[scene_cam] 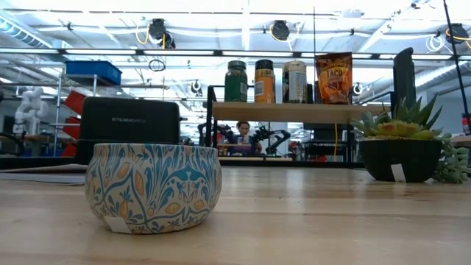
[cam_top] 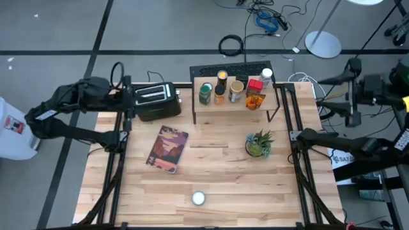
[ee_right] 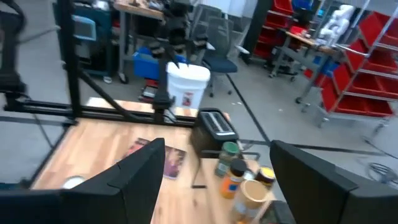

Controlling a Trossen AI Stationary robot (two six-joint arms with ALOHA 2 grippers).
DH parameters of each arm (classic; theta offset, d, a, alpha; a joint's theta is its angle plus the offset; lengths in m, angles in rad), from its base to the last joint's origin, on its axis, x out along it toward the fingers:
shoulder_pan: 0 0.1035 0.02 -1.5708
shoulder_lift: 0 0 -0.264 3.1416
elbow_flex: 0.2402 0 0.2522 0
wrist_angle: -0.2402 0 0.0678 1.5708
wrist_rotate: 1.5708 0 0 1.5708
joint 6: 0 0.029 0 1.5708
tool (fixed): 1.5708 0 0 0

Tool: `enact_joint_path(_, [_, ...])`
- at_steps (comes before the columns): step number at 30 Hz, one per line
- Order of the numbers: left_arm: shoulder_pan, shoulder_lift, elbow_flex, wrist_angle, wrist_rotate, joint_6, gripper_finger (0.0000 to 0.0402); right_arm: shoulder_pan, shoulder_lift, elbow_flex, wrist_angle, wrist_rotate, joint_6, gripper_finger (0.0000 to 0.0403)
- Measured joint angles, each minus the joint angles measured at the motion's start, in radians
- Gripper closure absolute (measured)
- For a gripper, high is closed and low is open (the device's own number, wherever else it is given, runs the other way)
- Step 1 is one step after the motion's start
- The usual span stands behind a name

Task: Shelf spices
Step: Return to Home Position

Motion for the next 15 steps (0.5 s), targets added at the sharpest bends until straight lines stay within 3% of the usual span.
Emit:
enact_joint_path(5, [0.0, -0.127, -0.185, 0.107, 0.058, -0.035, 0.0273, 0.0, -0.094, -0.126, 0.004, -0.039, 0.018, 0.0125])
enact_joint_path(12, [0.0, -0.275, -0.398, 0.252, 0.122, -0.074, 0.0273, 0.0, -0.302, -0.453, 0.131, -0.067, 0.075, 0.0125])
enact_joint_path(15, [0.0, -0.312, -0.467, 0.307, 0.163, -0.079, 0.0273, 0.0, -0.394, -0.599, 0.237, -0.137, 0.128, 0.0125])
